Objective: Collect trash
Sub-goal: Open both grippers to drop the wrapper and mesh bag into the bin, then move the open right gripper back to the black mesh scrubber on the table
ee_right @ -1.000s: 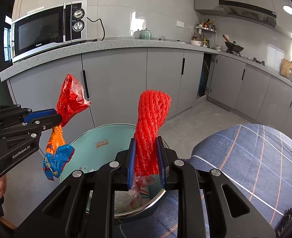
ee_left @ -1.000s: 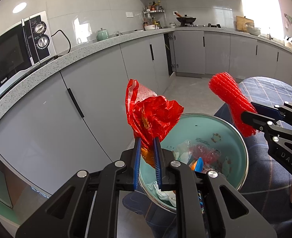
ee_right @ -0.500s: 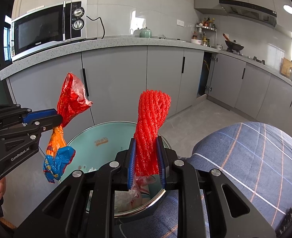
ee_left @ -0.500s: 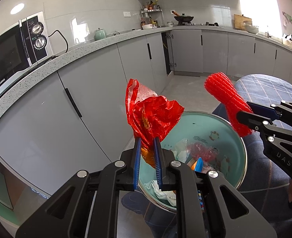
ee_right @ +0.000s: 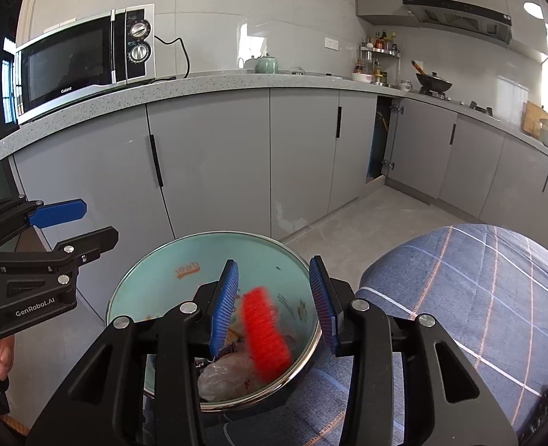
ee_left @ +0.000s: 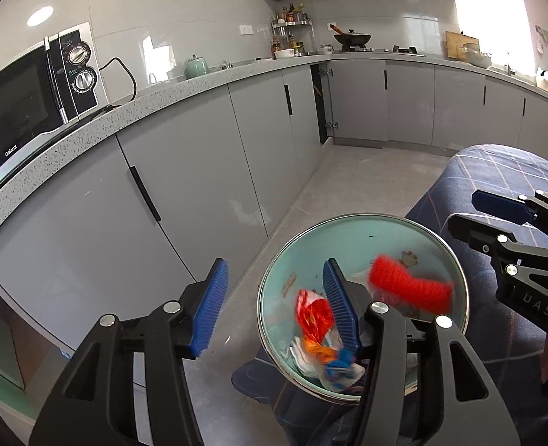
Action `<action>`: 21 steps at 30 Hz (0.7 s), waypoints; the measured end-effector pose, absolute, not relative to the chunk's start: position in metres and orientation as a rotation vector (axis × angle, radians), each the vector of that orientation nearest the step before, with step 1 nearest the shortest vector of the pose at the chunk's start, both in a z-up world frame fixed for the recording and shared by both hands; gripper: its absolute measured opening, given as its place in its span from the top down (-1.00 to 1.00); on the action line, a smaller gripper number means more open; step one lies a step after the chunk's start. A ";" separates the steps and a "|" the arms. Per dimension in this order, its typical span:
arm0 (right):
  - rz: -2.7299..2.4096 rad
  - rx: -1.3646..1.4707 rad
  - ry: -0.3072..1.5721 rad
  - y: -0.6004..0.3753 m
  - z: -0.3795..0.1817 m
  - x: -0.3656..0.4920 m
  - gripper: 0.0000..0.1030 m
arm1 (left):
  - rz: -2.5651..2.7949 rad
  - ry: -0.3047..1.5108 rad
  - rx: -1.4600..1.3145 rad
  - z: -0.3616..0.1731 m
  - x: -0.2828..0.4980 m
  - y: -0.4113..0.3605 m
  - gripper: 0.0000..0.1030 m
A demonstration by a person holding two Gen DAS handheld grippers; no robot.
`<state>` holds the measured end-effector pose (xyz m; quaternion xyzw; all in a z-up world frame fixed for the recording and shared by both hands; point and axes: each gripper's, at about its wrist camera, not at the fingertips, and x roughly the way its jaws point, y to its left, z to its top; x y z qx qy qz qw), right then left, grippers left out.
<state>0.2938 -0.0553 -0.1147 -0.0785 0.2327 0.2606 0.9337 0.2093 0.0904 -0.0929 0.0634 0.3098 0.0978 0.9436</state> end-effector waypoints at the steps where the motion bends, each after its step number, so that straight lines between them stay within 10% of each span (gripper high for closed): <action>1: 0.532 -0.161 0.475 -0.055 -0.115 0.294 0.18 | 0.200 0.631 0.130 -0.093 0.209 0.090 -0.09; 21: 0.512 -0.140 0.450 -0.063 -0.113 0.290 -0.02 | 0.221 0.632 0.116 -0.096 0.210 0.094 -0.26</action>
